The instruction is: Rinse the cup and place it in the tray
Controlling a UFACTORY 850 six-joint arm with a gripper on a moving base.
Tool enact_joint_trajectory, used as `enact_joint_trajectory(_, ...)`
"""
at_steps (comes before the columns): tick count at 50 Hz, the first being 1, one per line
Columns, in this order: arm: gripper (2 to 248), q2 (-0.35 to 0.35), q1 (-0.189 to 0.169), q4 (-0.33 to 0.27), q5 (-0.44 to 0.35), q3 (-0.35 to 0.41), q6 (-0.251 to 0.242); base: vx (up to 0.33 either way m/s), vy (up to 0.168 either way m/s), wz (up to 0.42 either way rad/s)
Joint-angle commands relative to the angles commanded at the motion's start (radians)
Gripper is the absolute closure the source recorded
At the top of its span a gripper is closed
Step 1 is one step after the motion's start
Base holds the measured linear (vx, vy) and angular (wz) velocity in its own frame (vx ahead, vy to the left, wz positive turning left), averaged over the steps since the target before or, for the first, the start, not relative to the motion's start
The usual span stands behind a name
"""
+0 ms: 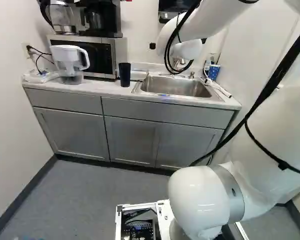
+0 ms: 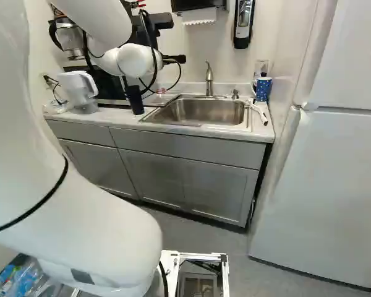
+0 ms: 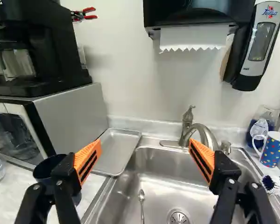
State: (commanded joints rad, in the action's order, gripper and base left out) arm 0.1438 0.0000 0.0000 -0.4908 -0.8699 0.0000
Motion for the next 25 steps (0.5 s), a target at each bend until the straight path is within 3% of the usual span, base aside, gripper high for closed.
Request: enact_joint_trajectory(25,3,0.0,0.0,0.0,0.0,0.0,0.0,0.086,-0.089,0.004)
